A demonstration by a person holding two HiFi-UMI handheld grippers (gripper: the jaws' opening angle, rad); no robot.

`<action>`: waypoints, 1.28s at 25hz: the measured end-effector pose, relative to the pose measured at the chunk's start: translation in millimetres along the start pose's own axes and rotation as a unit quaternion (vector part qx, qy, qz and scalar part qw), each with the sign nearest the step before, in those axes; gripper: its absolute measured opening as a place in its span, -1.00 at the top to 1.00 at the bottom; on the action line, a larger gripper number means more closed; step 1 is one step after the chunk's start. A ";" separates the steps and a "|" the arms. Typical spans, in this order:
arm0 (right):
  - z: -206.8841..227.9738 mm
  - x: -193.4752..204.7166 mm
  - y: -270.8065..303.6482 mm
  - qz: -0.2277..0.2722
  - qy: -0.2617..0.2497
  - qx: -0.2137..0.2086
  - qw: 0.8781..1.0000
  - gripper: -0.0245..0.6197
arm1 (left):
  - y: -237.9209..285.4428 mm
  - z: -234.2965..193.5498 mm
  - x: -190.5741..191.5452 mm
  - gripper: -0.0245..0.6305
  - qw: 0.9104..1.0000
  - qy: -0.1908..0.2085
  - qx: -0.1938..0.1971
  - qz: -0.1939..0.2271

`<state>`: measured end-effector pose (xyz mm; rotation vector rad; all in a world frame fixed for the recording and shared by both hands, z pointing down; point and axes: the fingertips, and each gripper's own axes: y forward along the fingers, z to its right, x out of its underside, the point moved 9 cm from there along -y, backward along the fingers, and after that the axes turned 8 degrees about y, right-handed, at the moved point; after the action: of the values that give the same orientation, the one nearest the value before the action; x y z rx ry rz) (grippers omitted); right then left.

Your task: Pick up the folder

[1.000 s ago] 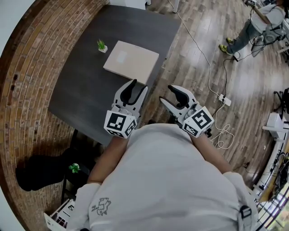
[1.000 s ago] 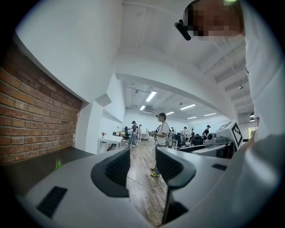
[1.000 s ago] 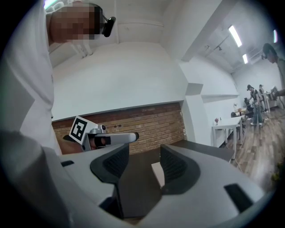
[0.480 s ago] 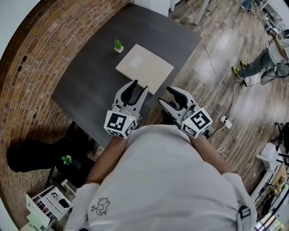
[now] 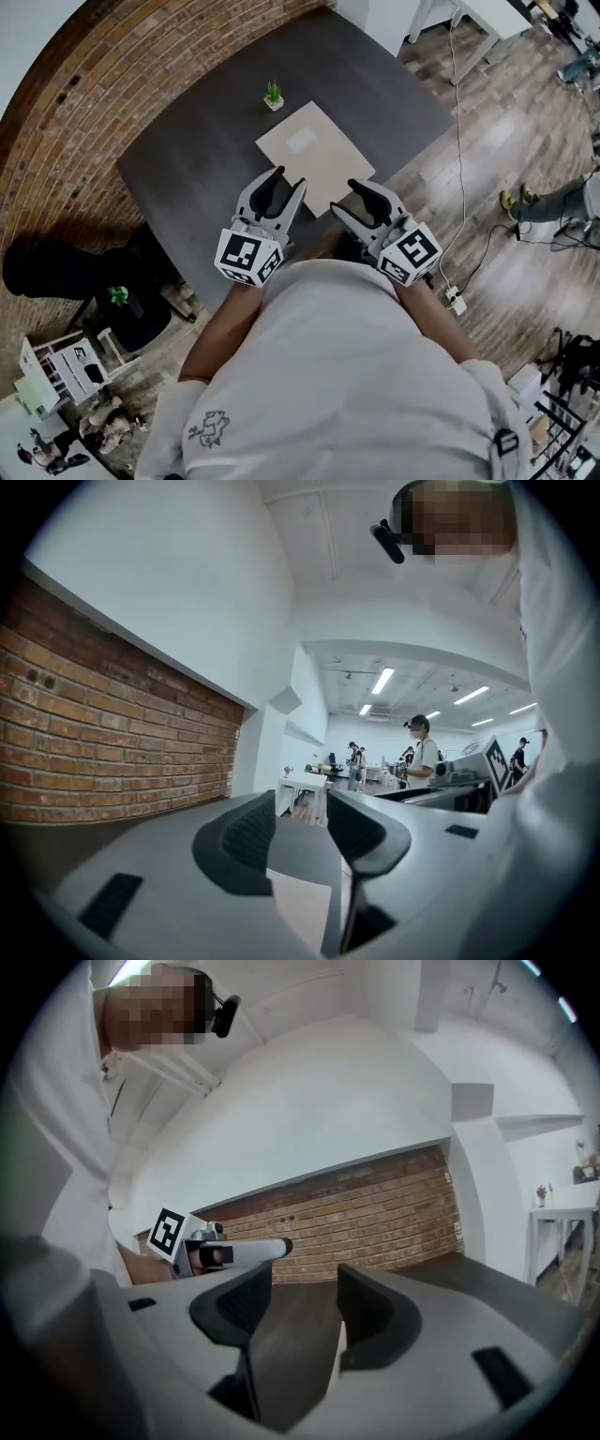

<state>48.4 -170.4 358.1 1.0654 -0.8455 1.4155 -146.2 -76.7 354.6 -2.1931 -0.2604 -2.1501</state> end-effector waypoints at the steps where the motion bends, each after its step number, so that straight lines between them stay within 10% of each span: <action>1: 8.2 -3.4 -0.2 -0.003 -0.001 -0.009 1.000 0.22 | 5.1 2.5 0.0 0.40 1.000 -0.001 -0.009 -0.001; 32: 168.5 -20.2 -6.4 -0.085 0.032 -0.134 0.987 0.22 | 93.2 49.9 26.2 0.40 0.984 -0.030 -0.171 -0.042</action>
<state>78.4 -333.4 395.4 0.8607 -0.8507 1.1507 -81.5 -158.3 386.4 -2.4665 0.0185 -2.3260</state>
